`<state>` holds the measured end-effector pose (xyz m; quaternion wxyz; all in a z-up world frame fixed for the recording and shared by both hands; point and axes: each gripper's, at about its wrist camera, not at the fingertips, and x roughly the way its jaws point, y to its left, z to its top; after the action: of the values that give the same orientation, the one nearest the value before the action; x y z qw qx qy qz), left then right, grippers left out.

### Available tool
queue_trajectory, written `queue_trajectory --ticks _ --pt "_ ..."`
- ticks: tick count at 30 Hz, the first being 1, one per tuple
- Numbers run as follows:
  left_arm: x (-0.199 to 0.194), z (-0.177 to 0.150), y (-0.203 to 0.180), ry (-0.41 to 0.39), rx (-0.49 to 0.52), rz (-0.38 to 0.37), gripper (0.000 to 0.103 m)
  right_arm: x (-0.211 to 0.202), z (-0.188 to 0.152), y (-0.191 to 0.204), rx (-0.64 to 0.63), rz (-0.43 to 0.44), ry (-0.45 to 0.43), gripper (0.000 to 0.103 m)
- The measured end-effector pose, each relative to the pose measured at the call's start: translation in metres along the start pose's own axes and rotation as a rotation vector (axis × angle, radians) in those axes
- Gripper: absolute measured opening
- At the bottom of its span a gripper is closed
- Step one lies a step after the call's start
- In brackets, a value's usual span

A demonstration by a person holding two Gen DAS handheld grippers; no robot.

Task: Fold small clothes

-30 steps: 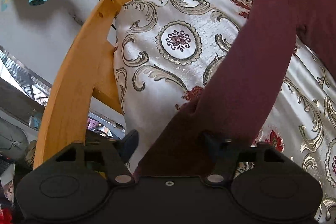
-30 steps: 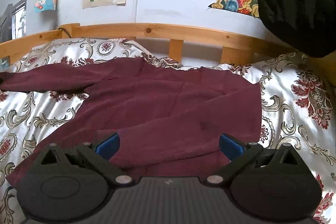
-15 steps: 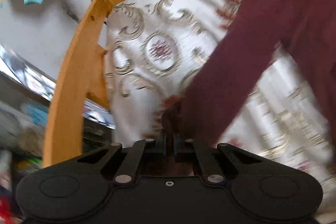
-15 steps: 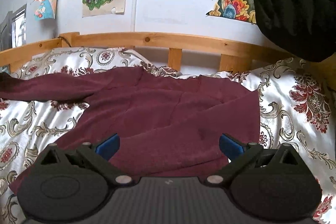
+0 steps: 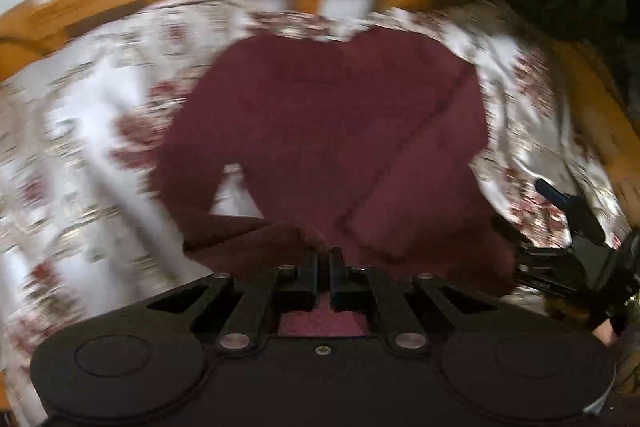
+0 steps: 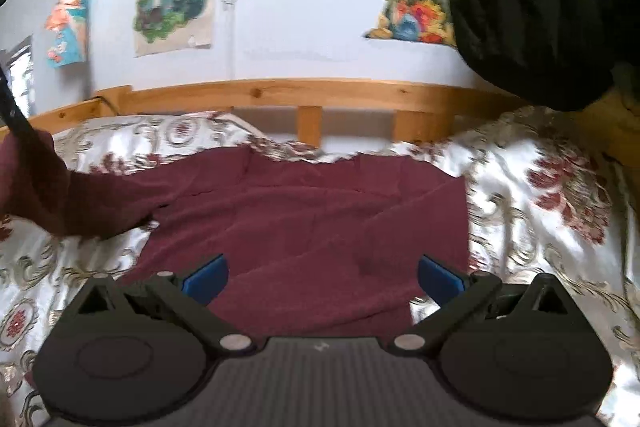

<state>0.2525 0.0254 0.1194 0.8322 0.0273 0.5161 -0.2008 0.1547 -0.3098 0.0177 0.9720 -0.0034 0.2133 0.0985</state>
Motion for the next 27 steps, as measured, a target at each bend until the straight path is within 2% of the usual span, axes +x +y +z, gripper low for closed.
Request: queue_trajectory --ticks 9,15,18,20,21,27 --pt "0.105 0.033 -0.077 0.056 0.051 -0.165 0.004 0.012 -0.006 -0.070 0.296 -0.130 0.154 0.103" --pt "0.162 0.038 -0.104 0.001 0.007 -0.205 0.007 0.014 -0.014 -0.112 0.450 -0.182 0.191 0.103" --pt "0.176 0.033 -0.105 -0.016 -0.034 -0.254 0.016 0.019 -0.018 -0.120 0.477 -0.188 0.211 0.103" --pt "0.178 0.029 -0.101 -0.023 -0.058 -0.300 0.032 0.025 -0.019 -0.117 0.471 -0.186 0.227 0.103" --pt "0.177 0.026 -0.099 -0.032 -0.062 -0.308 0.036 0.028 -0.019 -0.114 0.466 -0.182 0.238 0.103" --pt "0.140 0.002 -0.063 -0.137 -0.094 -0.288 0.063 0.041 -0.020 -0.093 0.436 -0.107 0.265 0.103"
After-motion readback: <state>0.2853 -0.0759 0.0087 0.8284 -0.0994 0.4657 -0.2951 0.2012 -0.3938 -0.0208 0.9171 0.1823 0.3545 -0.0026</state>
